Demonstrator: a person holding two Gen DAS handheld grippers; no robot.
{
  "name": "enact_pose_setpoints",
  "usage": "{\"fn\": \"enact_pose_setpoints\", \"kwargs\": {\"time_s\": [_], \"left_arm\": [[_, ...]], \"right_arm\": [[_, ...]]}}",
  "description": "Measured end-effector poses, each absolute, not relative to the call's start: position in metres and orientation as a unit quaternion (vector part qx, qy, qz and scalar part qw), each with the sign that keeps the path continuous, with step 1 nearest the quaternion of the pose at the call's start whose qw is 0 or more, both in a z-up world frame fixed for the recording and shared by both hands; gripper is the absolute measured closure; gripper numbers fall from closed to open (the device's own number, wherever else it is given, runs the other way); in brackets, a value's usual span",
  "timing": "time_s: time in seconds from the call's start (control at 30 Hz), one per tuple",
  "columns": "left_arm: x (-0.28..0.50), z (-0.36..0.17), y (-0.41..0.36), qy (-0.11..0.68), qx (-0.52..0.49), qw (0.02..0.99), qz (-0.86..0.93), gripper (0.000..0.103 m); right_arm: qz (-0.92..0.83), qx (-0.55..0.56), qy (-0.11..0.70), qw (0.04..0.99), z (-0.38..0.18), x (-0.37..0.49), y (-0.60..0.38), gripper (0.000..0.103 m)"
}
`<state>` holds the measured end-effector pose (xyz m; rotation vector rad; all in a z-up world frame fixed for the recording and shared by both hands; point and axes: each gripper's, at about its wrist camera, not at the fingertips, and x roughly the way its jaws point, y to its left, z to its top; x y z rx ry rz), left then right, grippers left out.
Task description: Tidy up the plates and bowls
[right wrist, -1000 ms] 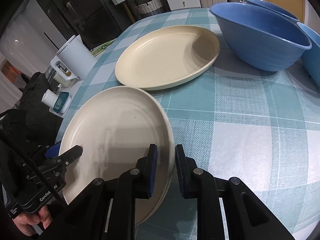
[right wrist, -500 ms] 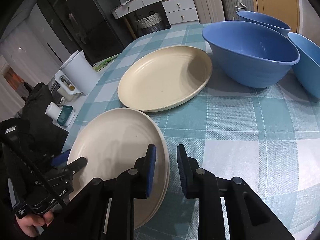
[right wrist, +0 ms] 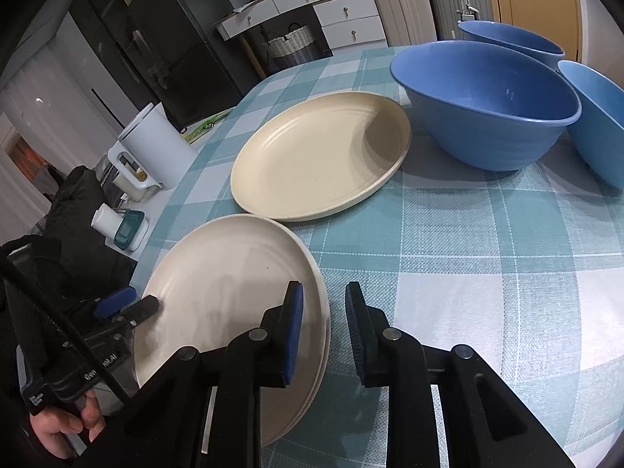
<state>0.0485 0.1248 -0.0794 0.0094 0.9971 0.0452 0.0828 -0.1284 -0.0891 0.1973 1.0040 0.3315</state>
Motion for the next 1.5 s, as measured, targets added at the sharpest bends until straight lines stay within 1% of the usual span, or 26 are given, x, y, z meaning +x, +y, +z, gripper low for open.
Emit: {"fn": "enact_pose_setpoints", "kwargs": {"time_s": [0.17, 0.2, 0.23, 0.3, 0.33, 0.4, 0.47, 0.5, 0.53, 0.57, 0.63, 0.7, 0.77, 0.83, 0.97, 1.1, 1.23, 1.3, 1.5], "left_arm": [[0.044, -0.063, 0.13, 0.441, -0.015, 0.897, 0.025, 0.057], [0.042, -0.06, 0.13, 0.432, -0.019, 0.901, 0.024, 0.057], [0.041, -0.057, 0.13, 0.425, -0.021, 0.905, 0.022, 0.054], [0.039, -0.051, 0.128, 0.411, -0.021, 0.911, 0.02, 0.053], [0.039, -0.048, 0.127, 0.405, -0.02, 0.914, 0.018, 0.053], [0.038, -0.042, 0.122, 0.397, -0.017, 0.918, 0.013, 0.05], [0.038, -0.038, 0.118, 0.388, -0.017, 0.921, 0.009, 0.047], [0.037, -0.035, 0.116, 0.383, -0.016, 0.924, 0.008, 0.046], [0.037, -0.034, 0.115, 0.379, -0.016, 0.925, 0.007, 0.041], [0.036, -0.032, 0.114, 0.372, -0.016, 0.928, 0.006, 0.026], [0.034, -0.03, 0.112, 0.346, -0.012, 0.938, 0.011, 0.009], [0.034, -0.028, 0.112, 0.321, -0.011, 0.947, 0.018, 0.008], [0.039, -0.028, 0.112, 0.319, -0.019, 0.947, 0.018, 0.008], [0.045, -0.026, 0.114, 0.319, -0.036, 0.947, 0.017, 0.008], [0.054, -0.02, 0.114, 0.321, -0.065, 0.945, 0.002, 0.007], [0.063, -0.019, 0.108, 0.318, -0.041, 0.947, -0.001, 0.007], [0.078, -0.022, 0.107, 0.313, -0.007, 0.95, -0.001, 0.007], [0.088, -0.028, 0.11, 0.327, -0.002, 0.945, 0.005, 0.007], [0.107, -0.037, 0.13, 0.352, -0.059, 0.934, 0.016, 0.007]], "right_arm": [[0.151, 0.08, 0.449, 0.877, -0.077, 0.078, -0.13, 0.064], [0.151, 0.078, 0.444, 0.88, -0.074, 0.077, -0.129, 0.057], [0.149, 0.076, 0.433, 0.885, -0.07, 0.075, -0.129, 0.05], [0.148, 0.076, 0.414, 0.895, -0.063, 0.071, -0.131, 0.045], [0.147, 0.076, 0.409, 0.898, -0.06, 0.071, -0.131, 0.039], [0.144, 0.08, 0.396, 0.904, -0.055, 0.069, -0.133, 0.032], [0.143, 0.086, 0.388, 0.906, -0.052, 0.07, -0.134, 0.031], [0.143, 0.089, 0.387, 0.906, -0.051, 0.07, -0.136, 0.029], [0.143, 0.093, 0.387, 0.906, -0.051, 0.07, -0.138, 0.027], [0.142, 0.095, 0.386, 0.906, -0.051, 0.07, -0.139, 0.026], [0.14, 0.095, 0.385, 0.907, -0.051, 0.072, -0.14, 0.023], [0.137, 0.096, 0.385, 0.908, -0.051, 0.072, -0.14, 0.022], [0.138, 0.099, 0.383, 0.908, -0.051, 0.073, -0.141, 0.021], [0.138, 0.101, 0.379, 0.909, -0.052, 0.074, -0.142, 0.017], [0.135, 0.096, 0.369, 0.915, -0.053, 0.079, -0.144, 0.015], [0.128, 0.101, 0.356, 0.92, -0.052, 0.085, -0.146, 0.015], [0.151, 0.129, 0.371, 0.907, -0.056, 0.096, -0.147, 0.014], [0.157, 0.144, 0.374, 0.902, -0.056, 0.101, -0.149, 0.014], [0.133, 0.167, 0.395, 0.894, -0.058, 0.117, -0.15, 0.014]]}}
